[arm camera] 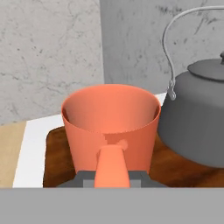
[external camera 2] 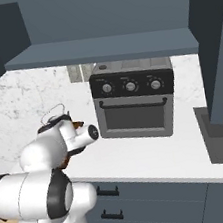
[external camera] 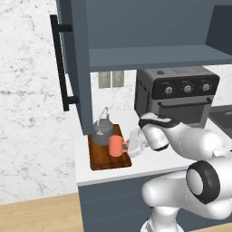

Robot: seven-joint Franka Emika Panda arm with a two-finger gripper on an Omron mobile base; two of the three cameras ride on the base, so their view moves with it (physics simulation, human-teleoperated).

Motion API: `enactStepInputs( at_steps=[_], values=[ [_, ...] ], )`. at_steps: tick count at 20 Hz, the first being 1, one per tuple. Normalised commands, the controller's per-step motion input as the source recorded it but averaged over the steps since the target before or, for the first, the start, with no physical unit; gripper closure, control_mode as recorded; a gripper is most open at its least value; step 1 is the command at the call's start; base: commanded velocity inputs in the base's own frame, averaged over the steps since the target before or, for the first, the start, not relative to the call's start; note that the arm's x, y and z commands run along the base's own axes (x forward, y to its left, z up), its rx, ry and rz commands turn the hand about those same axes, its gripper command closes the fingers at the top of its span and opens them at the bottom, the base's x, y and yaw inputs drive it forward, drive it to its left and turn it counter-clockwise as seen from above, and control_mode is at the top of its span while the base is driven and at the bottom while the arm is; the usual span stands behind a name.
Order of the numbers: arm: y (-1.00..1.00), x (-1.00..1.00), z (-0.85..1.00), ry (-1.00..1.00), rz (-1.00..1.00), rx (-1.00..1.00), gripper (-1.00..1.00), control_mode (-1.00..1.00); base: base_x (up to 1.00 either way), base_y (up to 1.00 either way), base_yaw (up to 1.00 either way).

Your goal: Pick the kettle from the counter and place it on the tray. Then pick the mug from the cabinet and place it on the tray. Then close the cabinet doors.

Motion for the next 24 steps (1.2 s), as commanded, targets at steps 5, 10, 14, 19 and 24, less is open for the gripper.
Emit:
enactStepInputs(
  at_steps=[5, 10, 14, 19, 24],
  values=[
    [0.13, 0.17, -0.24, -0.06, 0.00, 0.00, 1.00, -1.00, 0.00, 0.00, 0.00],
    [0.06, 0.15, -0.30, -0.05, 0.00, 0.00, 1.00, -1.00, 0.00, 0.00, 0.00],
    [0.05, 0.05, -0.28, -0.08, 0.00, 0.00, 1.00, -1.00, 0.00, 0.00, 0.00],
    [0.03, 0.07, -0.23, 0.00, 0.00, 0.00, 1.00, -1.00, 0.00, 0.00, 0.00],
    [0.03, 0.04, -0.18, 0.00, 0.00, 0.00, 1.00, -1.00, 0.00, 0.00, 0.00]
  ],
)
